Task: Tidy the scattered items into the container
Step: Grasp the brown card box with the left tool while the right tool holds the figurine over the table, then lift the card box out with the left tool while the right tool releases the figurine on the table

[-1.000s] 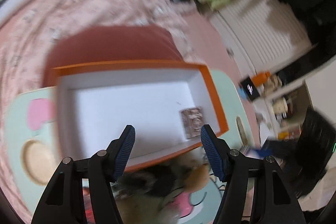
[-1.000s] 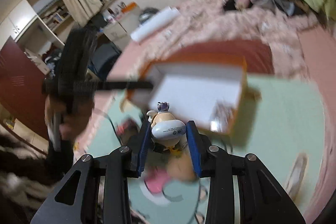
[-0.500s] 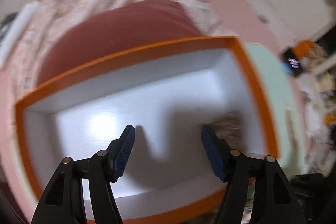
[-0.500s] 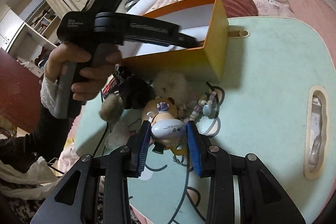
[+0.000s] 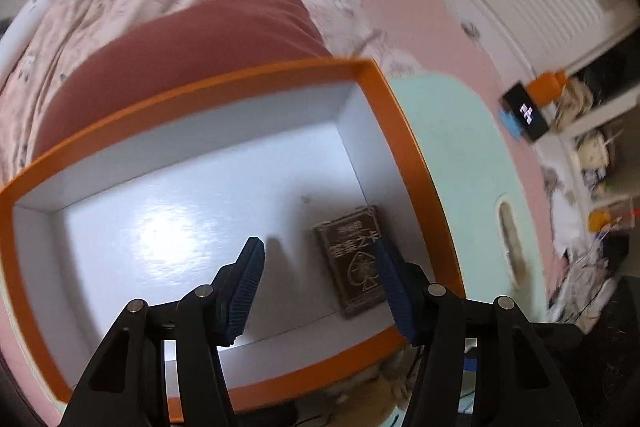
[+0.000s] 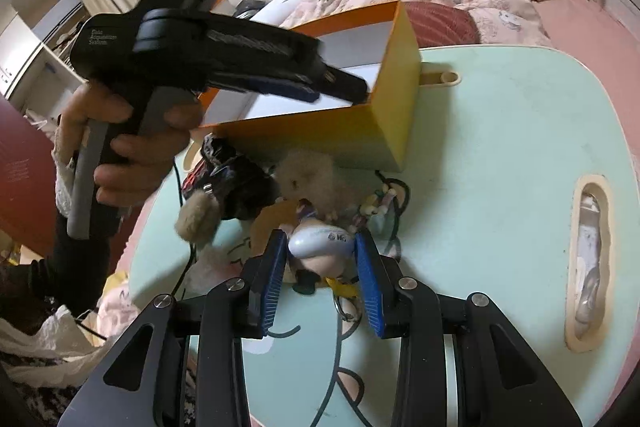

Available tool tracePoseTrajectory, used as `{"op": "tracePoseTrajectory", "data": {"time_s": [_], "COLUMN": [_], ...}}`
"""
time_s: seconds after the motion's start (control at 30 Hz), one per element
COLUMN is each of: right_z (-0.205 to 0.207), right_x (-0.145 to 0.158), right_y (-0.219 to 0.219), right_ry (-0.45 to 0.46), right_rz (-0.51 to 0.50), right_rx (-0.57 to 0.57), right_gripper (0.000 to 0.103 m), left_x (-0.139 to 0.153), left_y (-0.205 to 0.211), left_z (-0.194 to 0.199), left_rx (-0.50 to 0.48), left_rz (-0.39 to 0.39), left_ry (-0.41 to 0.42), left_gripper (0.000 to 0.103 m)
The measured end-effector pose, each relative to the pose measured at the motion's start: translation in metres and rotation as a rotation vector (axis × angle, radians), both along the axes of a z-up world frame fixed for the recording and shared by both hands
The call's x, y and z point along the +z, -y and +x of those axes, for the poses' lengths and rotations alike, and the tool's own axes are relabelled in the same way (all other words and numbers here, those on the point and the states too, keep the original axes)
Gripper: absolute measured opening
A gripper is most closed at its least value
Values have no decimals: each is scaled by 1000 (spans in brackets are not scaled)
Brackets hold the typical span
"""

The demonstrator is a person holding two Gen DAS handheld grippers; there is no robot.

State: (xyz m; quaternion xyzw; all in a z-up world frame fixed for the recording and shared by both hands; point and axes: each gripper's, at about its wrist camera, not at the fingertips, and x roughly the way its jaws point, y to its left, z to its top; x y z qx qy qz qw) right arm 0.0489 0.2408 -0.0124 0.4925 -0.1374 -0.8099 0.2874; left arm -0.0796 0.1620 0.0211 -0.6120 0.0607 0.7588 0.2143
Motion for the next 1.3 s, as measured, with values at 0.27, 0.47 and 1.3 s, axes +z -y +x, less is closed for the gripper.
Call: {"op": "tracePoseTrajectory", "data": {"time_s": [0.27,0.47,1.3], "right_z": [1,0,10], "right_x": [-3,-3,25], "right_y": [-5,-1,-18], "right_ry": [21,18,-133], "right_rz": [-23,-30,45], "right_rx": [-16,-8,-171], "right_gripper": [37,37,37], "left_x": [-5,2,121], "left_y": [27,63,138], "left_z": [-3,-9,68], "left_rx": [61,163,123], "left_rz": [33,42,298], "left_ry": [-11,-21,-380], "left_gripper": [68,65,40]}}
